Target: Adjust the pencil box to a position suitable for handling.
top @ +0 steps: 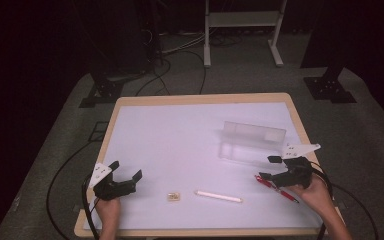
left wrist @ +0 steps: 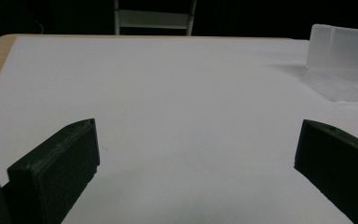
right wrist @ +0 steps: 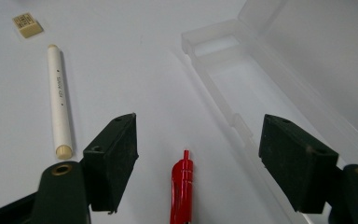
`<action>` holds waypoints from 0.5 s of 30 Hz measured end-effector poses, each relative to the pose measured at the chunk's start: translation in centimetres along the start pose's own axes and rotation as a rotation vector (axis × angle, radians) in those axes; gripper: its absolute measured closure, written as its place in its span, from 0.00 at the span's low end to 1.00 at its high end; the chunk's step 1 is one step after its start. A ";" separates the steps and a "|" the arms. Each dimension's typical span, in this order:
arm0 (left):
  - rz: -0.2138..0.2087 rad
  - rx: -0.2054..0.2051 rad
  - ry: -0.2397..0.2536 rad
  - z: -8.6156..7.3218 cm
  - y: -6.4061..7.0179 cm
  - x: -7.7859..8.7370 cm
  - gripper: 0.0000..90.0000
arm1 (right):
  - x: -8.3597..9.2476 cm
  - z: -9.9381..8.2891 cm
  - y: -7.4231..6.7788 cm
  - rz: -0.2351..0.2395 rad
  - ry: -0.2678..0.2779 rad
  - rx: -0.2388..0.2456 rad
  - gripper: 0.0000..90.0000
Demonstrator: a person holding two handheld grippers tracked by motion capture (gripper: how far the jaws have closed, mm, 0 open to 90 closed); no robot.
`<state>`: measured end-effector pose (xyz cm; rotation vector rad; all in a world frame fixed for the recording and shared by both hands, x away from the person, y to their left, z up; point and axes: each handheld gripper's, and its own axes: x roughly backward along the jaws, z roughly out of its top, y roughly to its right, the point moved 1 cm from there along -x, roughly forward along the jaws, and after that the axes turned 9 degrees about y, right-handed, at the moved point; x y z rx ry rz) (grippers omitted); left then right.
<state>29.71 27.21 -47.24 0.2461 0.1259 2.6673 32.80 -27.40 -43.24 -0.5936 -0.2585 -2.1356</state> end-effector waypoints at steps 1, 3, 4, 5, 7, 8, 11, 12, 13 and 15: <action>0.000 0.001 0.000 0.0 0.0 0.0 0.00 | -0.1 0.2 0.1 0.001 -0.004 0.008 0.30; 0.000 -0.002 0.000 0.0 0.0 0.0 0.00 | -0.3 0.5 0.2 0.005 -0.009 0.014 0.30; -0.001 -0.003 0.001 0.0 0.0 0.0 0.00 | -0.4 0.7 0.2 0.007 -0.019 0.017 0.30; -0.002 -0.002 0.002 0.0 0.0 0.0 0.00 | -0.5 0.8 0.2 0.009 -0.022 0.019 0.30; -0.001 -0.001 -0.001 0.0 0.0 0.0 0.00 | -0.7 1.2 0.2 0.012 -0.029 0.030 0.30; -0.001 0.000 0.001 0.0 0.0 0.0 0.00 | -0.9 1.3 0.2 0.011 -0.034 0.037 0.30; -0.004 0.002 0.004 0.0 0.0 0.0 0.00 | -1.3 1.9 0.3 0.018 -0.047 0.051 0.29; -0.002 0.003 0.003 0.0 0.0 0.0 0.00 | -1.4 2.1 0.3 0.016 -0.049 0.054 0.29; -0.002 0.002 0.002 0.0 0.0 0.0 0.00 | -1.6 2.3 0.3 0.020 -0.049 0.057 0.29; -0.003 0.002 0.003 0.0 0.0 0.0 0.00 | -2.0 2.6 0.5 0.020 -0.067 0.060 0.29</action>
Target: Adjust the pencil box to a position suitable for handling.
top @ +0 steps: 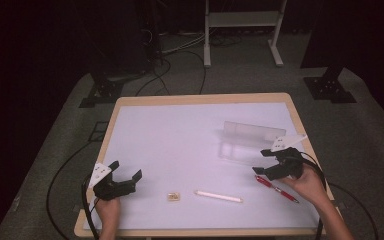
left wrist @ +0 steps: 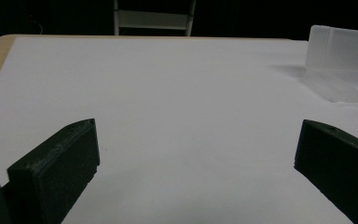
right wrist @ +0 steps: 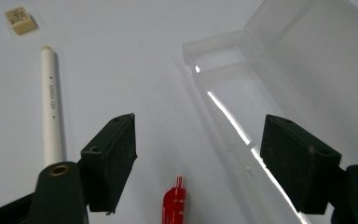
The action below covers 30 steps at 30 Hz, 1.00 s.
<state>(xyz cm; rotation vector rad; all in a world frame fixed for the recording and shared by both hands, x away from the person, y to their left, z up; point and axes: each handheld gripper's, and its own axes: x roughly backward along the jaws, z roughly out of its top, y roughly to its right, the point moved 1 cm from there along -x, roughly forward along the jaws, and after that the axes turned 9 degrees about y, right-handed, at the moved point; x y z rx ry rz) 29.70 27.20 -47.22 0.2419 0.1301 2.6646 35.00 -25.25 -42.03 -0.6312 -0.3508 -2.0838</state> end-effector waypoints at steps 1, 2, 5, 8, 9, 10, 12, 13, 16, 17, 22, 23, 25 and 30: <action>0.000 0.000 -0.001 0.0 0.0 0.0 0.00 | -0.3 0.2 0.1 -0.002 -0.008 0.006 0.29; 0.000 0.000 -0.001 0.0 0.0 0.0 0.00 | -0.4 0.3 0.2 0.003 -0.014 0.007 0.29; 0.000 0.004 0.002 0.0 -0.1 0.0 0.00 | -1.1 0.6 0.6 -0.002 -0.036 0.015 0.31; -0.001 0.001 0.002 0.0 -0.1 -0.1 0.00 | -1.8 0.7 1.0 -0.007 -0.052 0.019 0.33; -0.001 0.000 0.001 0.0 -0.1 -0.1 0.00 | -2.0 0.7 1.1 -0.006 -0.064 0.023 0.34; -0.002 0.001 0.002 0.0 -0.1 -0.1 0.00 | -2.2 0.7 1.2 -0.005 -0.073 0.022 0.35; -0.005 0.003 0.003 0.0 -0.1 0.0 0.00 | -2.7 0.7 1.4 -0.005 -0.089 0.028 0.37; -0.006 0.004 0.003 0.0 -0.1 0.0 0.00 | -2.9 0.8 1.5 -0.003 -0.096 0.030 0.38; -0.005 0.009 0.006 0.0 -0.1 0.0 0.00 | -3.4 0.8 1.6 0.005 -0.111 0.038 0.42; -0.006 0.010 0.005 0.0 -0.2 0.0 0.00 | -3.6 0.9 1.6 0.007 -0.123 0.043 0.44; -0.003 0.012 0.004 0.0 -0.2 -0.1 0.00 | -4.3 0.8 1.6 0.018 -0.152 0.079 0.53; -0.003 0.012 0.005 0.0 -0.2 -0.1 0.00 | -4.5 0.8 1.6 0.018 -0.160 0.086 0.55; -0.003 0.011 0.005 0.0 -0.2 -0.1 0.00 | -4.7 0.5 1.8 0.024 -0.170 0.101 0.59; -0.006 0.016 0.009 0.0 -0.2 0.0 0.00 | -4.8 0.2 2.5 0.034 -0.176 0.113 0.68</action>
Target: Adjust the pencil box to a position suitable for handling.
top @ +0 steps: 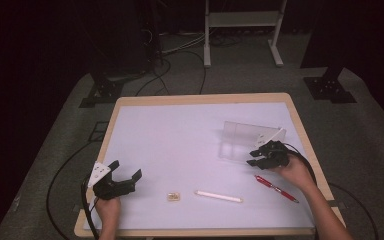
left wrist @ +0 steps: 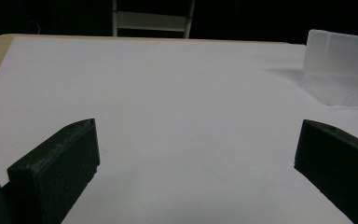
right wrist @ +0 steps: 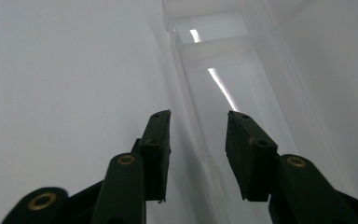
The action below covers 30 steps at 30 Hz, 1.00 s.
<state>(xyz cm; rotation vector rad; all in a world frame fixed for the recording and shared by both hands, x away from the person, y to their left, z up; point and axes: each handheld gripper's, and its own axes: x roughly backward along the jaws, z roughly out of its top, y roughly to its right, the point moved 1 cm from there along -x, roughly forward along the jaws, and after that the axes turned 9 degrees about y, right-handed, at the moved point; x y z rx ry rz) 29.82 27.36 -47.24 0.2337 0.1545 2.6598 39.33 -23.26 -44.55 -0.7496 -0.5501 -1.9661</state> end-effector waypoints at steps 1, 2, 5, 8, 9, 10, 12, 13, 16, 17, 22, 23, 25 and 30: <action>0.000 0.001 0.001 0.0 0.0 0.0 0.00 | 0.0 -0.1 0.1 -0.001 -0.002 0.009 0.70; 0.000 0.002 0.001 0.0 0.0 0.0 0.00 | 0.0 -0.1 0.1 0.001 -0.003 0.018 0.72; 0.001 0.003 0.000 0.0 0.0 0.0 0.00 | -0.3 -0.3 0.1 0.002 -0.021 0.068 0.76; 0.005 0.008 0.000 0.0 -0.1 0.0 0.00 | -0.7 -0.5 0.0 0.001 -0.038 0.107 0.81; 0.005 0.008 0.000 0.0 -0.1 -0.1 0.00 | -0.8 -0.5 0.0 0.000 -0.042 0.116 0.84; 0.005 0.008 -0.001 0.0 -0.1 -0.1 0.00 | -0.9 -0.5 0.0 -0.001 -0.046 0.128 0.86; 0.005 0.008 -0.002 0.0 0.0 -0.1 0.00 | -1.1 -0.6 -0.1 -0.004 -0.049 0.151 0.89; 0.004 0.008 -0.001 0.0 0.0 0.0 0.00 | -1.2 -0.6 -0.1 -0.007 -0.052 0.162 0.90; 0.002 0.011 0.002 0.0 -0.1 0.0 0.00 | -1.4 -0.6 -0.1 -0.002 -0.058 0.174 0.90; 0.002 0.014 0.002 0.0 -0.1 0.0 0.00 | -1.4 -0.6 0.0 0.001 -0.057 0.173 0.90; 0.004 0.013 0.001 0.0 -0.1 0.0 0.00 | -1.5 -0.8 0.2 0.020 -0.046 0.169 0.90; 0.004 0.013 0.001 0.0 -0.1 0.0 0.00 | -1.5 -0.8 0.3 0.022 -0.045 0.170 0.90; 0.005 0.013 0.000 0.0 -0.1 0.0 0.00 | -1.6 -0.9 0.3 0.027 -0.045 0.172 0.90; 0.002 0.012 -0.002 0.0 -0.2 0.0 0.00 | -1.7 -0.9 0.4 0.036 -0.042 0.181 0.90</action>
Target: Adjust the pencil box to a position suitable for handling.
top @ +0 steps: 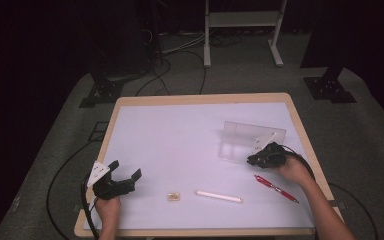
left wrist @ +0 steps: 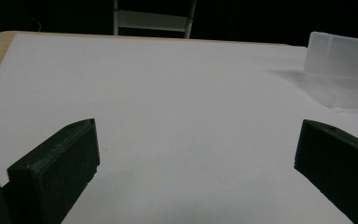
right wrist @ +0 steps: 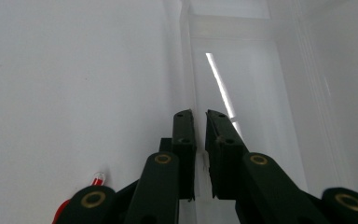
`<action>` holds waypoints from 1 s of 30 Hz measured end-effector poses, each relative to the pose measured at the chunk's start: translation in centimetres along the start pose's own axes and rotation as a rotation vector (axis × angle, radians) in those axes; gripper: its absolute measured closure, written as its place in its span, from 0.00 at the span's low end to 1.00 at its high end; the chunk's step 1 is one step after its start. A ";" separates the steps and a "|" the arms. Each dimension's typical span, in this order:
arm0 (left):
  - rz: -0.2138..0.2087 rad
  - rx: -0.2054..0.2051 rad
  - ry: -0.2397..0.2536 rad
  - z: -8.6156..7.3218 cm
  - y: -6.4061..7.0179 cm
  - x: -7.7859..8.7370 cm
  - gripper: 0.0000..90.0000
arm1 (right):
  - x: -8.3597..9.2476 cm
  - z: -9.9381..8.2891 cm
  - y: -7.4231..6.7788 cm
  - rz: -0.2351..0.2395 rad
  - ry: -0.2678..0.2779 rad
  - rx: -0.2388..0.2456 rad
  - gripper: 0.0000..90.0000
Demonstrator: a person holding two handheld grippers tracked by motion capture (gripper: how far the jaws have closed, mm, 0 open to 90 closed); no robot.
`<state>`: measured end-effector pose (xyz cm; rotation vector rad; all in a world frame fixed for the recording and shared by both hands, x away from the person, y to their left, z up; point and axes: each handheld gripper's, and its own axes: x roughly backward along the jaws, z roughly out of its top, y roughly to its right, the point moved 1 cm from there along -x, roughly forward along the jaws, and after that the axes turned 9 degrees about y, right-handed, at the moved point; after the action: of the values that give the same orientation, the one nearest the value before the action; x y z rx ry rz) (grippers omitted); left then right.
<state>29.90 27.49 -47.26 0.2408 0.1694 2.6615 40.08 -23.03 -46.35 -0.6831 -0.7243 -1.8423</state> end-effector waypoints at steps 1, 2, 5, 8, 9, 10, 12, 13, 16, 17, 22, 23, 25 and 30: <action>0.002 0.001 -0.001 0.0 0.0 0.0 0.00 | 0.0 0.0 0.0 0.001 0.001 0.000 0.90; 0.002 0.000 -0.001 0.0 0.0 0.0 0.00 | 0.0 0.0 0.0 0.001 0.001 -0.002 0.90; 0.001 -0.001 -0.001 0.0 0.0 0.0 0.00 | 0.0 0.1 0.1 0.010 -0.005 0.000 0.91; 0.001 0.000 -0.001 0.0 0.0 0.0 0.00 | -0.1 0.3 0.1 0.016 -0.025 0.032 0.93; 0.000 0.001 0.000 0.0 0.0 0.0 0.00 | -0.1 0.4 0.1 0.019 -0.031 0.039 0.93; 0.001 0.001 0.000 0.0 0.0 0.0 0.00 | -0.1 0.5 0.1 0.022 -0.036 0.045 0.94; 0.002 0.004 0.001 0.0 0.0 0.0 0.00 | -0.2 0.6 0.0 0.030 -0.035 0.055 0.94; 0.002 0.004 0.001 0.0 0.0 0.0 0.00 | -0.2 0.7 0.0 0.029 -0.034 0.056 0.95; 0.001 0.001 -0.001 0.0 0.0 0.0 0.00 | -0.2 0.7 -0.2 0.025 -0.040 0.087 0.96; 0.001 0.001 -0.001 0.0 0.0 0.0 0.00 | -0.2 0.8 -0.2 0.024 -0.043 0.098 0.96; 0.000 0.000 -0.001 0.0 0.0 0.0 0.00 | -0.1 1.3 -0.3 0.027 -0.054 0.121 0.96; 0.000 0.000 -0.001 0.0 0.0 0.0 0.00 | -0.1 1.5 -0.3 0.025 -0.056 0.125 0.96; 0.002 0.001 -0.001 0.0 0.0 0.0 0.00 | 0.1 1.8 -0.3 0.025 -0.046 0.128 0.96; 0.001 0.001 -0.001 0.0 0.0 0.0 0.00 | 0.6 3.1 -0.4 0.033 -0.014 0.142 0.96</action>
<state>29.92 27.48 -47.27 0.2426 0.1709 2.6627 39.87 -20.96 -43.91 -0.6129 -0.8398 -1.7397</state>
